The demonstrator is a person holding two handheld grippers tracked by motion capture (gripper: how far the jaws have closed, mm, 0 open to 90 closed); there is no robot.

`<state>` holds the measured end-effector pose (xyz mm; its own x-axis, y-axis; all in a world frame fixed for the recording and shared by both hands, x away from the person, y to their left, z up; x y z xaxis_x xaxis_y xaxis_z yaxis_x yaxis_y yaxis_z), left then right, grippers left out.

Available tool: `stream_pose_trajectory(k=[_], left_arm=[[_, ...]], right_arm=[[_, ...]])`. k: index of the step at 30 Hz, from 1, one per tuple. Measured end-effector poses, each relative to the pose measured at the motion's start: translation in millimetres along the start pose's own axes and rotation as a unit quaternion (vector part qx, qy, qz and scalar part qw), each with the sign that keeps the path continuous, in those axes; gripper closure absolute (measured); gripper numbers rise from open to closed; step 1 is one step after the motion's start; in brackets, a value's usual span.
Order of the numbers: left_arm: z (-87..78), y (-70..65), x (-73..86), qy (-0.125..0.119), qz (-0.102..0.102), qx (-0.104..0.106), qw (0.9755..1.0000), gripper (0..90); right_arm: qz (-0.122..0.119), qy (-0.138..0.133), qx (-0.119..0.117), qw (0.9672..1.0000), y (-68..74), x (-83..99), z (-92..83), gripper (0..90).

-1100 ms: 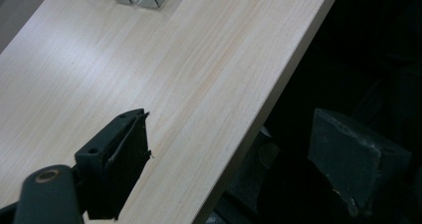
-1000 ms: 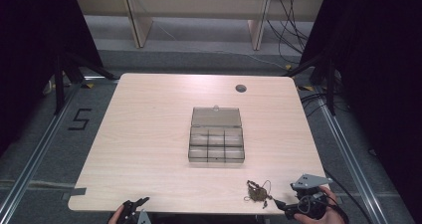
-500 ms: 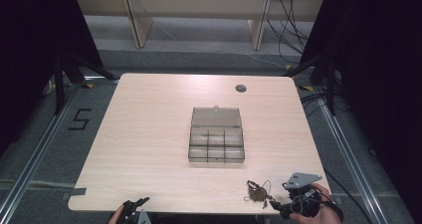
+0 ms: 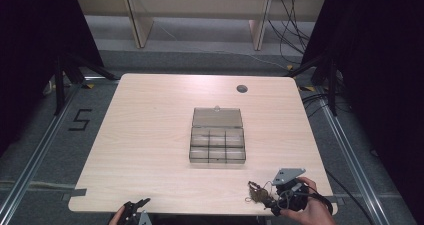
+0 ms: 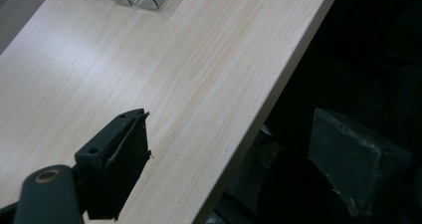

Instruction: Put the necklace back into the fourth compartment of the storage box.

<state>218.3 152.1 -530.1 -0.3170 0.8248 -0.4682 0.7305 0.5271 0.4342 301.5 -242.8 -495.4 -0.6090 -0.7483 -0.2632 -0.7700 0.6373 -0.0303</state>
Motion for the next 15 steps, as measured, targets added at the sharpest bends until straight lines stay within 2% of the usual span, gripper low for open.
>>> stream_pose_trajectory(k=[2,3,4,8,9,10,15], left_arm=[[0.4,-0.5,0.0,0.001,-0.001,0.003,1.0,15.5],[-0.3,0.0,0.2,0.003,0.003,0.0,1.0,15.4],[-0.3,0.0,0.2,0.003,0.003,0.0,1.0,15.4],[-0.3,-0.2,0.1,0.003,0.003,-0.001,1.0,15.4],[-1.3,-0.1,0.6,0.007,0.006,0.004,0.9999,15.4],[-1.1,0.4,0.6,0.006,0.006,0.004,1.0,15.5],[-0.2,0.0,0.3,0.003,0.004,0.0,1.0,15.5]], right_arm=[[-0.002,0.002,-0.002,1.0,0.1,-1.4,-0.1,27.5],[-0.015,0.002,-0.009,0.9998,0.0,-5.4,1.1,27.6],[-0.008,0.007,-0.001,0.9999,0.4,-5.4,0.4,27.8],[-0.023,0.011,-0.005,0.9997,0.6,-11.1,3.8,28.3],[-0.031,0.015,-0.007,0.9994,0.8,-13.7,5.8,28.4],[-0.028,0.021,-0.011,0.9993,1.8,-14.9,6.6,28.4],[-0.045,0.035,-0.016,0.9983,1.1,-19.9,12.2,31.7]])
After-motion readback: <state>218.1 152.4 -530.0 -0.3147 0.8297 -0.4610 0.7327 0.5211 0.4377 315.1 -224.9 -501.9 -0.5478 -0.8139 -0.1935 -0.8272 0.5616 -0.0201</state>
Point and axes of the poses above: each handheld gripper's, and its own axes: z roughly forward along the jaws, x roughly out of its underside, y roughly to its left, the point moved 4 cm from there along z, roughly forward along the jaws, and after that the axes turned 15 degrees about y, right-handed, at the moved point
